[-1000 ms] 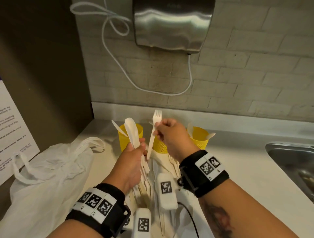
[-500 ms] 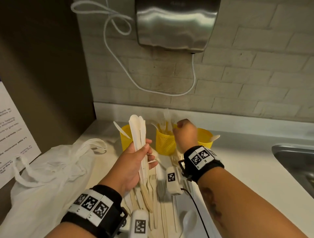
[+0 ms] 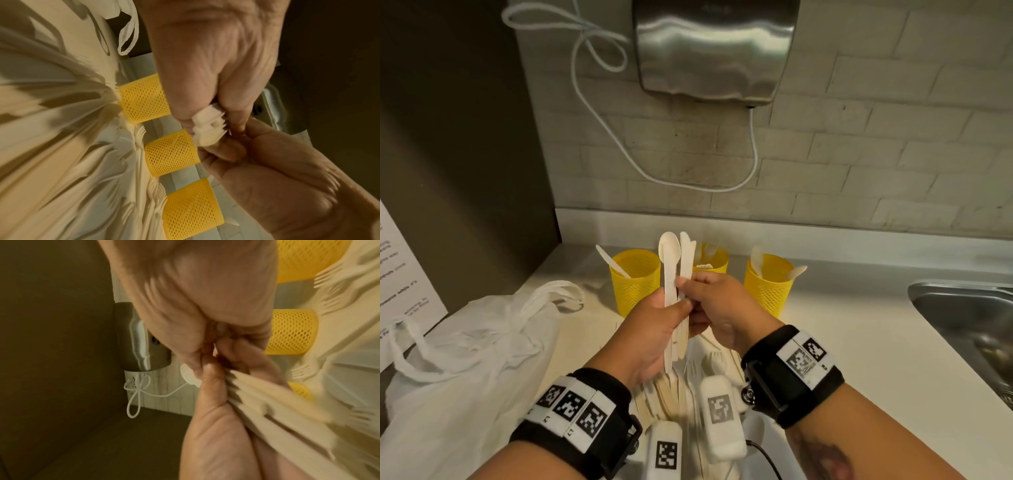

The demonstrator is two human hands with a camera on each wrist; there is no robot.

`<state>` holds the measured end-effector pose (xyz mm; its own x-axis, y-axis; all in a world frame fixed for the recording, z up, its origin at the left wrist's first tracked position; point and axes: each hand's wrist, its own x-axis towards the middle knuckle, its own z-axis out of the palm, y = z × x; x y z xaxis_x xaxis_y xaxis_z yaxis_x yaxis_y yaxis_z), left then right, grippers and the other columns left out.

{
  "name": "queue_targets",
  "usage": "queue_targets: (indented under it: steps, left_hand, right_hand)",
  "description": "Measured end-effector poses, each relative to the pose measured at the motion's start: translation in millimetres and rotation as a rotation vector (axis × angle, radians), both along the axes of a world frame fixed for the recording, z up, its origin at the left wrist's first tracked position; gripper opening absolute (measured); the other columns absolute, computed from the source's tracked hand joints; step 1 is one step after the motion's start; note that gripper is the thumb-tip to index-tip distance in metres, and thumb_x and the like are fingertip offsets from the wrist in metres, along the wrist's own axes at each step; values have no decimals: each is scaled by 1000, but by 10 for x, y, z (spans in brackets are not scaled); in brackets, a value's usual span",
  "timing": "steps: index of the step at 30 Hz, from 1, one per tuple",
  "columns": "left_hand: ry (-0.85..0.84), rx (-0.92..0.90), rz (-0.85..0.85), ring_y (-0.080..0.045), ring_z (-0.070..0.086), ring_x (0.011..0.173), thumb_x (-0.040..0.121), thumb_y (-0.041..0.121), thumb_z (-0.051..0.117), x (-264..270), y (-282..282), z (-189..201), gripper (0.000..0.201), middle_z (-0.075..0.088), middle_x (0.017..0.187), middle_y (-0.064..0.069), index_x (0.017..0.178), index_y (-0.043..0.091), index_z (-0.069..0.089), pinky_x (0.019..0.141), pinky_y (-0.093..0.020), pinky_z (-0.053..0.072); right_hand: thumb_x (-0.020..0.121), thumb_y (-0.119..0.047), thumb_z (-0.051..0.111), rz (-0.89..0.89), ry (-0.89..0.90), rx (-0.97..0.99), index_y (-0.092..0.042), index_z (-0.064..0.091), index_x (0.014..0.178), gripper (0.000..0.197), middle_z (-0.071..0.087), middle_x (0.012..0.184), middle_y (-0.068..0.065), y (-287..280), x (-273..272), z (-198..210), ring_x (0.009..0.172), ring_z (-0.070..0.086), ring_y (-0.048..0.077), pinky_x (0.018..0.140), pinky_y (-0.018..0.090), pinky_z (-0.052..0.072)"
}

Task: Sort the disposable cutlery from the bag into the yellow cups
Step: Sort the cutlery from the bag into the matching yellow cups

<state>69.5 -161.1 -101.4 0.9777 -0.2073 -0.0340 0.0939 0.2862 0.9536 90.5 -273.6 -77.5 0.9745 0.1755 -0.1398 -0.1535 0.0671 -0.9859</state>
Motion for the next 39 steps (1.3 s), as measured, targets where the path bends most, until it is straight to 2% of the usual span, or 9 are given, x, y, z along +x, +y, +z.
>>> queue_targets:
  steps: [2, 5, 10, 14, 21, 28, 31, 37, 39]
  left_hand:
    - [18, -73, -7, -36, 67, 109, 102, 11, 46, -7, 11, -6, 30, 70, 117, -20, 130, 15, 59, 97, -51, 52]
    - [22, -129, 8, -34, 68, 109, 103, 16, 46, -4, 26, 13, 28, 70, 116, -20, 126, 12, 61, 97, -49, 52]
    - [33, -28, 185, -22, 72, 73, 104, 19, 46, 69, 58, -25, 24, 72, 91, -19, 109, -1, 59, 62, -32, 56]
    - [7, 104, 325, -11, 37, 46, 101, 25, 52, 97, 56, -98, 16, 44, 59, 2, 90, 13, 53, 44, -23, 32]
    - [-110, 249, 208, -10, 41, 67, 102, 22, 36, 47, -31, -67, 33, 47, 76, 7, 119, 37, 60, 60, -25, 34]
    - [-107, 267, 240, -15, 45, 67, 104, 22, 35, 7, -7, -27, 30, 53, 73, -5, 99, 17, 65, 64, -29, 39]
    - [-128, 313, 278, -18, 58, 73, 104, 27, 39, 18, 24, -75, 29, 67, 84, -13, 94, 23, 66, 71, -35, 47]
    - [-31, 166, 479, -28, 67, 83, 105, 17, 34, 146, 90, -136, 25, 67, 93, -19, 93, 10, 56, 79, -42, 57]
    - [12, 69, 540, -25, 68, 88, 104, 11, 33, 160, 173, -144, 22, 66, 99, -17, 98, 10, 54, 78, -35, 55]
  right_hand:
    - [97, -18, 56, -8, 45, 75, 2, 68, 104, 23, 68, 78, 13, -12, -26, 28, 57, 62, 24, 49, 26, 49]
    - [101, -20, 50, -37, 9, 137, -4, 67, 100, 23, 73, 82, 11, -27, -40, 55, 60, 65, 22, 51, 28, 50]
    - [105, -22, 40, -119, -54, 307, -8, 58, 101, 23, 72, 88, 8, -58, -6, 131, 81, 68, 24, 69, 34, 54]
    - [104, -26, 42, -144, -59, 346, -10, 52, 97, 20, 48, 66, 1, -77, 8, 144, 51, 44, 12, 52, 26, 40]
    - [77, -27, 79, -65, -217, -176, -2, 60, 90, 34, 58, 63, 2, 59, -46, 42, 53, 52, 13, 47, 24, 41]
    - [92, -4, 60, -110, -149, -94, -5, 56, 75, 17, 50, 50, 1, 37, 44, 65, 39, 45, 10, 43, 22, 39]
    - [97, -7, 52, -114, -124, -145, -8, 54, 79, 18, 49, 53, -1, 51, 111, 61, 37, 45, 6, 46, 23, 39]
    - [104, -14, 38, -190, -94, -21, -10, 49, 119, 19, 65, 92, 10, 215, 379, 212, 67, 58, 8, 58, 23, 46]
    - [102, -6, 34, -212, -116, 67, -11, 45, 116, 18, 63, 90, 10, 315, 494, 343, 75, 60, 15, 67, 28, 46]
